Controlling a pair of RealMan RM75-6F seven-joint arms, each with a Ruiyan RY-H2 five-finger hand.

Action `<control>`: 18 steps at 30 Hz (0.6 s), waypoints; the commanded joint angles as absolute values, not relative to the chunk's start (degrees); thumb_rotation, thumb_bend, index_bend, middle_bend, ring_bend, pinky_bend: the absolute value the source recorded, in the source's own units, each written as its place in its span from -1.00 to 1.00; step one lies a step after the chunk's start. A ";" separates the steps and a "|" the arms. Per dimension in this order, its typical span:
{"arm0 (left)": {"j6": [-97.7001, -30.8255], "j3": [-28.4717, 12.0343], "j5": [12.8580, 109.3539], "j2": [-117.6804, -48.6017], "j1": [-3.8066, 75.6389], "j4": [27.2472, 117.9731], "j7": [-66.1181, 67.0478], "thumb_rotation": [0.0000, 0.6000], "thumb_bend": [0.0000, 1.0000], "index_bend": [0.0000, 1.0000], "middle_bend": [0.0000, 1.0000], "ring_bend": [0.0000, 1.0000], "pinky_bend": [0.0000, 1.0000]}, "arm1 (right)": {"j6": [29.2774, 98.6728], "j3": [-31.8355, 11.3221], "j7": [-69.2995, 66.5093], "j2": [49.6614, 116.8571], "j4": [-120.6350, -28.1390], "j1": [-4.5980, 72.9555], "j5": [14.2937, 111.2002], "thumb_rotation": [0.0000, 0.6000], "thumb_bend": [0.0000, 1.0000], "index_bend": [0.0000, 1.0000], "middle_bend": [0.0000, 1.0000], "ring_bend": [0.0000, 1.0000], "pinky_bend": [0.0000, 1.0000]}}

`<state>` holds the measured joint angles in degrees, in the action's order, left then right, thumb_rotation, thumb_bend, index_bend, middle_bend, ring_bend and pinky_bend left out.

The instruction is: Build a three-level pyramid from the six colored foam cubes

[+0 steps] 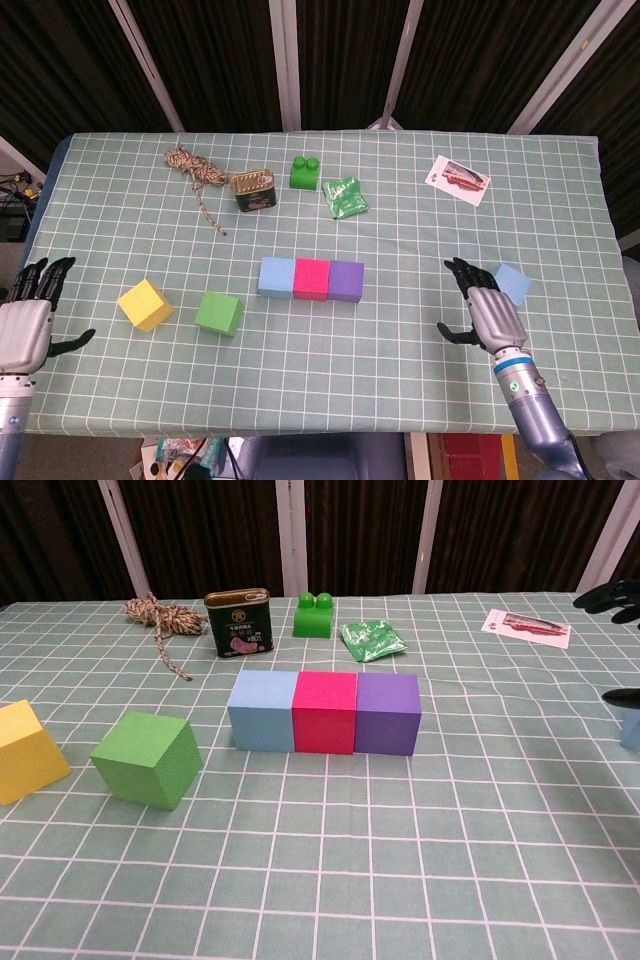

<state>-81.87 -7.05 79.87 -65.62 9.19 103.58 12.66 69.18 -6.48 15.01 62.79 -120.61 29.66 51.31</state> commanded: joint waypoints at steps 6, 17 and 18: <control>-73.82 -9.36 74.76 -64.10 15.06 109.13 19.17 1.00 -0.68 -0.90 -0.67 -1.00 -0.89 | 68.93 -7.10 14.17 61.88 -121.23 29.13 51.73 1.00 -0.37 -1.00 -1.00 -1.00 -1.00; -62.87 -11.13 65.08 -65.35 24.34 112.66 27.67 1.00 -0.68 -0.88 -0.53 -0.97 -0.89 | 68.37 -7.52 14.07 61.75 -121.38 28.88 51.99 1.00 -0.37 -1.00 -1.00 -1.00 -1.00; -62.40 -11.19 64.25 -65.76 25.02 112.72 28.58 1.00 -0.68 -0.88 -0.53 -0.97 -0.88 | 68.37 -7.52 14.15 61.80 -121.41 28.86 52.02 1.00 -0.37 -1.00 -1.00 -1.00 -1.00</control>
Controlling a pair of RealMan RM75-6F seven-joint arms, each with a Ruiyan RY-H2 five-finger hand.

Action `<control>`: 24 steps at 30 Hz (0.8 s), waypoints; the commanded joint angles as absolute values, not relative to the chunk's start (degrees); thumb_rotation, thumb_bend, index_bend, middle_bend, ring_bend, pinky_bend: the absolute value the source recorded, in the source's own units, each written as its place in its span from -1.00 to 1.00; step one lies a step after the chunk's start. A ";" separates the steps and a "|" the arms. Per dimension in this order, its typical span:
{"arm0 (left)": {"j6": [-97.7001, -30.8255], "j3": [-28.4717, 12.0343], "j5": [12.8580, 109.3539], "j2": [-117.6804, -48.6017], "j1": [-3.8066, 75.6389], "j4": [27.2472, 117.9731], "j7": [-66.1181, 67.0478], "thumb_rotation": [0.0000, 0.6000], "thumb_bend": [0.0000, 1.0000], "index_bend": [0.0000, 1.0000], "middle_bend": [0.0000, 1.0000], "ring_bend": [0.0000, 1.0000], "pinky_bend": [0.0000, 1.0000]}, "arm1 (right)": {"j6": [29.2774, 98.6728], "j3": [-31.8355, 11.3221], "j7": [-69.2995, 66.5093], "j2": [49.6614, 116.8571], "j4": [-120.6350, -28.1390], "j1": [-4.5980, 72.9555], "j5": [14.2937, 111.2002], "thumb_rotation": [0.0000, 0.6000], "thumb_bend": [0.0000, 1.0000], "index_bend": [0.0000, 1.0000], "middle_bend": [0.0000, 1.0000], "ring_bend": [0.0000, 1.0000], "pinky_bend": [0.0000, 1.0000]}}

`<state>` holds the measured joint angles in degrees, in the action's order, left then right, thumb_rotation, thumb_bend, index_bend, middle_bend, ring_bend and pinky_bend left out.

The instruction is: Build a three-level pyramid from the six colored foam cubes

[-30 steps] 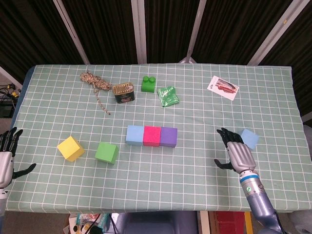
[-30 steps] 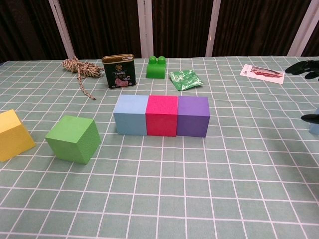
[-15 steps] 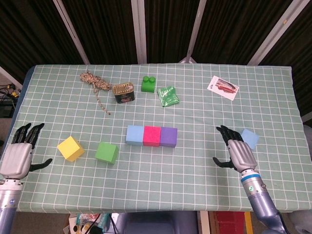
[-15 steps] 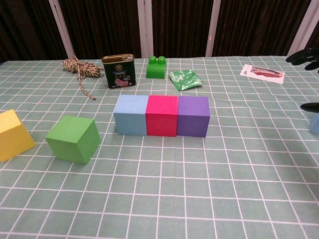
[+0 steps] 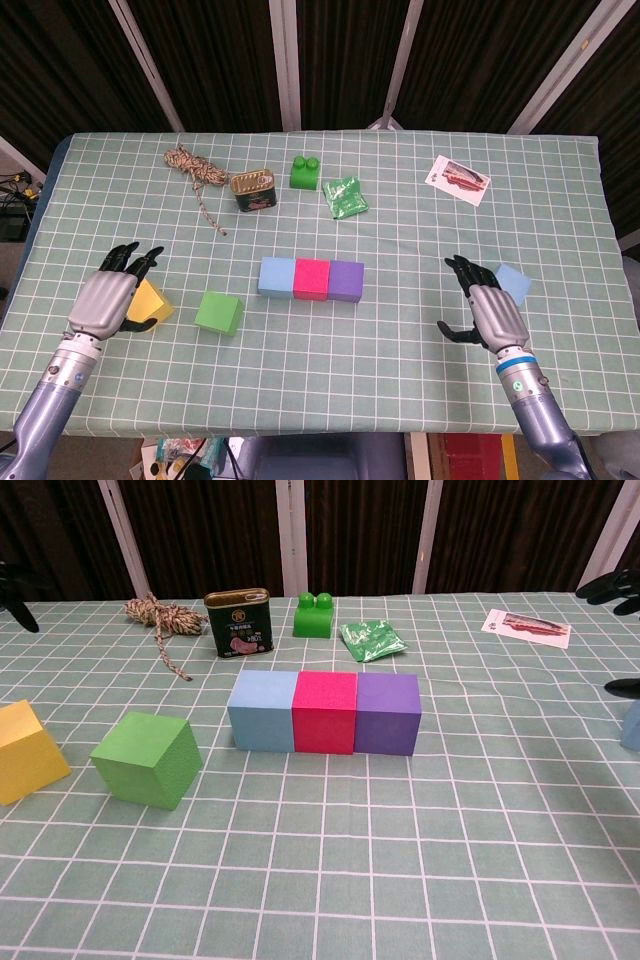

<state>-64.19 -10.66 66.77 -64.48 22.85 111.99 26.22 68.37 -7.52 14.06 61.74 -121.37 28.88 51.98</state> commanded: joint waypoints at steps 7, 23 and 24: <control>-60.31 -11.37 57.40 -69.34 30.37 112.29 35.39 1.00 -0.70 -0.88 -0.54 -0.97 -0.86 | 68.29 -7.66 14.40 62.02 -121.40 28.71 52.13 1.00 -0.37 -1.00 -1.00 -1.00 -1.00; -58.66 -8.76 48.71 -73.45 37.52 112.04 43.09 1.00 -0.73 -0.90 -0.60 -0.97 -0.86 | 68.14 -7.88 15.05 62.59 -121.30 28.61 51.97 1.00 -0.37 -1.00 -1.00 -1.00 -1.00; -58.79 -8.45 48.37 -73.66 37.88 111.91 43.54 1.00 -0.73 -0.90 -0.60 -0.97 -0.86 | 68.14 -7.89 15.09 62.62 -121.30 28.60 51.98 1.00 -0.37 -1.00 -1.00 -1.00 -1.00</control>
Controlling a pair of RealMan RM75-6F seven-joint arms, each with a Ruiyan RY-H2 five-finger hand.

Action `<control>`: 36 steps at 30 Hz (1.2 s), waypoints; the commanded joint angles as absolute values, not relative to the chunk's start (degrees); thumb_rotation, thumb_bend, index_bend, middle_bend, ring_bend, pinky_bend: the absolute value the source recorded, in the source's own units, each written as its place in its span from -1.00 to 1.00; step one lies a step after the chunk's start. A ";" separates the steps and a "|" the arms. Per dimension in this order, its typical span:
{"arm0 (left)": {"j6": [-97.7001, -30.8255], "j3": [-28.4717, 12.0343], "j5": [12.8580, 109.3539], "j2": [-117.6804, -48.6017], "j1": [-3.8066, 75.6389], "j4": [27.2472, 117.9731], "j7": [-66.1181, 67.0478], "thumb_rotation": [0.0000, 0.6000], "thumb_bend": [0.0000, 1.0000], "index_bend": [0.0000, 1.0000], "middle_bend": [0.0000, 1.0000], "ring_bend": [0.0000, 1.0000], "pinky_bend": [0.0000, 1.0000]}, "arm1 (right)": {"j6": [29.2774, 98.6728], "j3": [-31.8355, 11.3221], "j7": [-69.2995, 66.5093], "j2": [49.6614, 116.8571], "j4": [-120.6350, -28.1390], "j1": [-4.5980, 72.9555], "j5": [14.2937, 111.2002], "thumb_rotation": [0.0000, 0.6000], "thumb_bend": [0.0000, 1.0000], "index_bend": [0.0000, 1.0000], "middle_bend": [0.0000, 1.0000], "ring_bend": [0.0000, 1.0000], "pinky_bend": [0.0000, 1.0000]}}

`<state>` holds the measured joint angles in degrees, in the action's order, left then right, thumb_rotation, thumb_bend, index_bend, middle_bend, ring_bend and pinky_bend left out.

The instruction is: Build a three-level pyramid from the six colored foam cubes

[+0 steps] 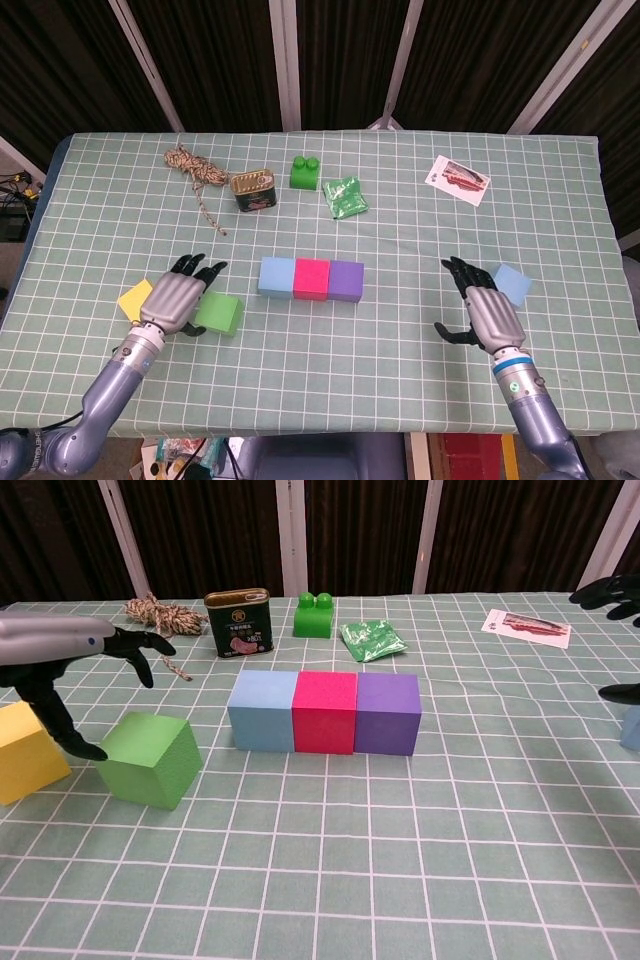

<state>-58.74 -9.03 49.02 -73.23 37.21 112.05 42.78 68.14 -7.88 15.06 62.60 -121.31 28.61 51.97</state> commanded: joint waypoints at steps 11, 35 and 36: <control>-60.41 -6.11 47.66 -75.72 39.83 110.16 44.64 1.00 -0.73 -0.90 -0.56 -0.97 -0.86 | 67.99 -8.09 15.28 62.82 -121.49 28.53 51.78 1.00 -0.37 -1.00 -1.00 -1.00 -1.00; -62.22 -4.03 48.41 -79.18 41.39 107.75 42.64 1.00 -0.57 -0.88 -0.17 -0.96 -0.86 | 67.91 -8.03 15.40 63.15 -121.80 28.20 52.60 1.00 -0.37 -1.00 -1.00 -1.00 -1.00; -62.44 -3.98 48.41 -79.17 41.37 107.87 42.65 1.00 -0.57 -0.88 -0.17 -0.96 -0.86 | 67.90 -7.99 15.42 63.17 -121.81 28.18 52.61 1.00 -0.37 -1.00 -1.00 -1.00 -1.00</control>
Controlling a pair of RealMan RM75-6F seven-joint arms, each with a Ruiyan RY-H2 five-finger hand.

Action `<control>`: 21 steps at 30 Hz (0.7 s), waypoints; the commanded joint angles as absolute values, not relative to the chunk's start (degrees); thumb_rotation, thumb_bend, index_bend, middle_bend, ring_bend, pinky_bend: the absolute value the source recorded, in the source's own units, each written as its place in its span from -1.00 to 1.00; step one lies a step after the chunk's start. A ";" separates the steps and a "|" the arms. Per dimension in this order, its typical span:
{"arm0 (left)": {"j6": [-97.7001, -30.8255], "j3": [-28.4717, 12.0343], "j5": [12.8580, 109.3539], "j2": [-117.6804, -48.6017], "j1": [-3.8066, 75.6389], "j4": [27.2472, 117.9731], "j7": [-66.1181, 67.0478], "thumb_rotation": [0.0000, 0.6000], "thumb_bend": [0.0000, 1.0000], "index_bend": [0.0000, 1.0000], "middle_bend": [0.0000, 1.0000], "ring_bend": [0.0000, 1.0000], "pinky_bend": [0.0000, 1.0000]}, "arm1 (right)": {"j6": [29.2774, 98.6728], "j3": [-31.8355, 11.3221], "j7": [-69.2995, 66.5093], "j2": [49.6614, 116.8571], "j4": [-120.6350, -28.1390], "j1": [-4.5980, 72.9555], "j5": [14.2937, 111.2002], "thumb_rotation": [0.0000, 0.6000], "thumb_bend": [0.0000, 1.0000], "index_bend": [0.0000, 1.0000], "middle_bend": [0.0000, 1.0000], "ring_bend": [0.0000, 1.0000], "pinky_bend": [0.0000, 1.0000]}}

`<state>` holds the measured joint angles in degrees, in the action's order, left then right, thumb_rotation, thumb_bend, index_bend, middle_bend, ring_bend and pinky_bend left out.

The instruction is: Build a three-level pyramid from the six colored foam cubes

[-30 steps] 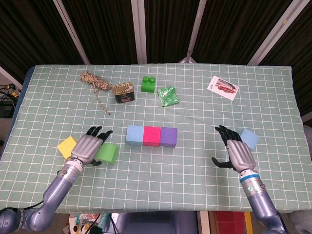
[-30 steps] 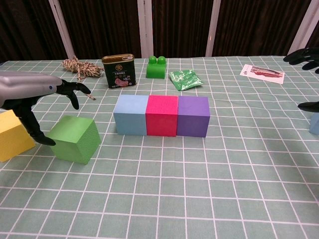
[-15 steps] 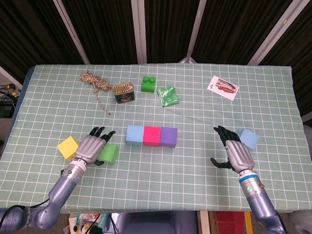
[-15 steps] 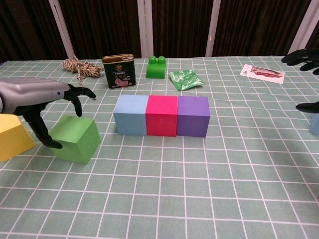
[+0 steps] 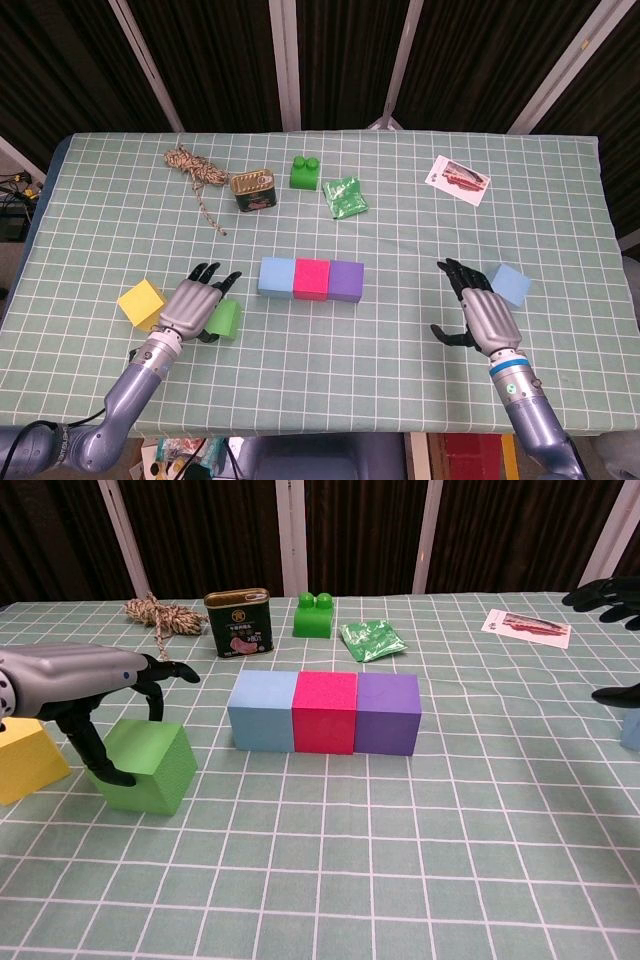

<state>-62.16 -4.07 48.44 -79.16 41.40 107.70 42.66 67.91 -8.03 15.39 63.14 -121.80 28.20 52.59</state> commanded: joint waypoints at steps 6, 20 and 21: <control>-64.85 -4.72 47.96 -78.60 41.33 110.24 42.77 1.00 -0.54 -0.87 -0.17 -0.96 -0.86 | 67.89 -8.04 15.45 63.26 -121.78 28.14 52.60 1.00 -0.37 -1.00 -1.00 -1.00 -1.00; -69.63 -11.12 43.27 -74.14 45.70 119.72 47.80 1.00 -0.51 -0.87 -0.17 -0.96 -0.86 | 67.34 -8.64 14.26 62.67 -122.04 28.04 52.09 1.00 -0.37 -1.00 -1.00 -1.00 -1.00; -69.81 -11.85 42.27 -73.94 46.42 120.05 48.40 1.00 -0.51 -0.87 -0.17 -0.96 -0.86 | 67.20 -8.73 14.04 62.55 -122.01 28.04 51.95 1.00 -0.37 -1.00 -1.00 -1.00 -1.00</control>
<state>-69.31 -10.77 43.60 -74.44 45.35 119.27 47.41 67.30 -8.66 14.16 62.64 -122.03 28.05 52.05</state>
